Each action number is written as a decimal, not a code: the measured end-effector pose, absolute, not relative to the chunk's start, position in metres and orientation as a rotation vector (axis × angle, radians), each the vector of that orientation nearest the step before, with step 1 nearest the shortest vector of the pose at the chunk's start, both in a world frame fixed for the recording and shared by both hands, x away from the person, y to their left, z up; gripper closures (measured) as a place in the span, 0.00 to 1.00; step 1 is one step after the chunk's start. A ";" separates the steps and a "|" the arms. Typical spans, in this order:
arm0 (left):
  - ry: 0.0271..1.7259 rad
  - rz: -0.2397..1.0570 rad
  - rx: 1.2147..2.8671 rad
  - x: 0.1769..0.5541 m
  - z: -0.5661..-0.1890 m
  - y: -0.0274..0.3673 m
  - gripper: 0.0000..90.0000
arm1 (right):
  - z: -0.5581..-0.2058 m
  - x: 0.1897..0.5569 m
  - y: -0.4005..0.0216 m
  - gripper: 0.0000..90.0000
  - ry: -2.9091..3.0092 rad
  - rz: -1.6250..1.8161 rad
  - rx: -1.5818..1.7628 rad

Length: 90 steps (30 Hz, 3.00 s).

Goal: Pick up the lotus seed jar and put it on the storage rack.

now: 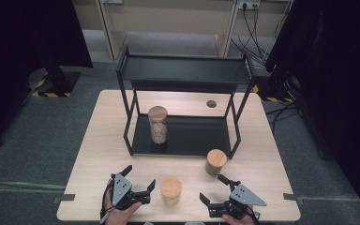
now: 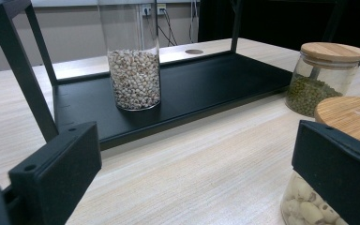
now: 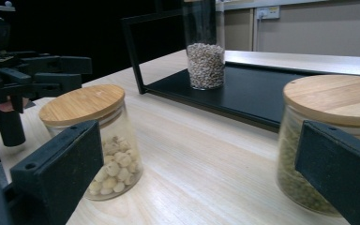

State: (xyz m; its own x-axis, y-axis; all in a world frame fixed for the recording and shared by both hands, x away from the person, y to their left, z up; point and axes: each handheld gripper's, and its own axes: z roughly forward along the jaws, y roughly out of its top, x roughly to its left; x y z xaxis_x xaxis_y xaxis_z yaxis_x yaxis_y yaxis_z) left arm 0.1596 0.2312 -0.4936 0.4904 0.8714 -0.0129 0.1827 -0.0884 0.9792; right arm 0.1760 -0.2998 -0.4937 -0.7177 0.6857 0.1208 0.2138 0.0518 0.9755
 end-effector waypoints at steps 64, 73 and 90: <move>0.933 0.725 1.587 0.160 -0.497 0.232 0.01 | -0.479 0.211 -0.211 0.28 2.249 1.594 0.627; 0.928 0.719 1.595 0.161 -0.498 0.231 0.01 | -0.471 0.209 -0.219 0.28 2.173 1.609 0.666; 0.923 0.716 1.594 0.160 -0.497 0.231 0.02 | -0.455 0.224 -0.209 0.28 2.172 1.575 0.698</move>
